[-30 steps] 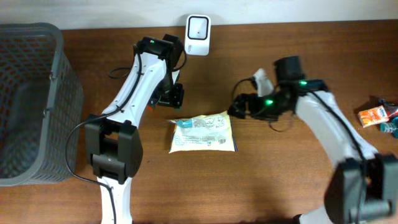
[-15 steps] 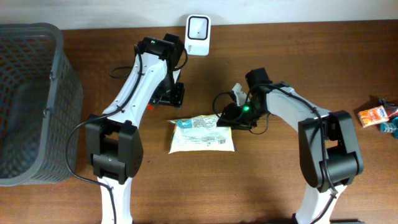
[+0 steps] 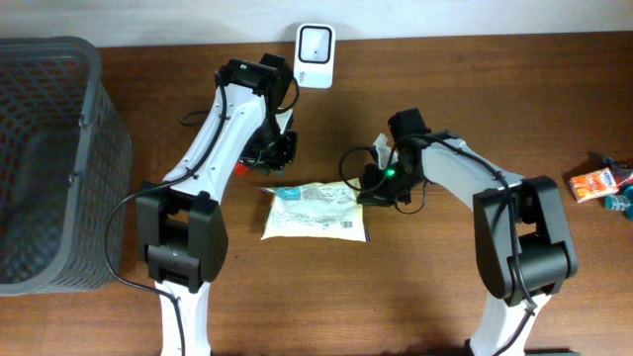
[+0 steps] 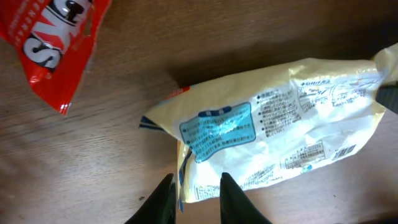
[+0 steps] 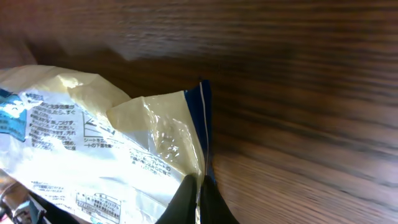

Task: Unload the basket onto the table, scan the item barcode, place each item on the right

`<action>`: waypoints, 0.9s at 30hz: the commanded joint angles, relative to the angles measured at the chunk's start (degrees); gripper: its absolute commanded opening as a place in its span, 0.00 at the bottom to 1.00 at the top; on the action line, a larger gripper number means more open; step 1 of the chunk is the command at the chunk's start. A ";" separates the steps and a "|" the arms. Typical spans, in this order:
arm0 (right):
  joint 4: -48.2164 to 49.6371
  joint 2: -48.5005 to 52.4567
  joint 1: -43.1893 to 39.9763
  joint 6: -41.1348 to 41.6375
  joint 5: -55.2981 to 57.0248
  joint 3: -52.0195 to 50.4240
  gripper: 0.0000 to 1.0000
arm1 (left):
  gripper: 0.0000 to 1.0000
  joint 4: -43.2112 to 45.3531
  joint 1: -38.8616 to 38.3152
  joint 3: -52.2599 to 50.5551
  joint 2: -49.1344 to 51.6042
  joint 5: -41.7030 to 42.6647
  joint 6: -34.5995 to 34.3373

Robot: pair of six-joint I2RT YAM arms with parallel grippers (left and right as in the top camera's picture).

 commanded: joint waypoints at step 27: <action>-5.25 0.44 0.24 3.78 6.12 -2.08 0.18 | 0.28 2.14 -0.26 -0.55 0.46 1.92 0.81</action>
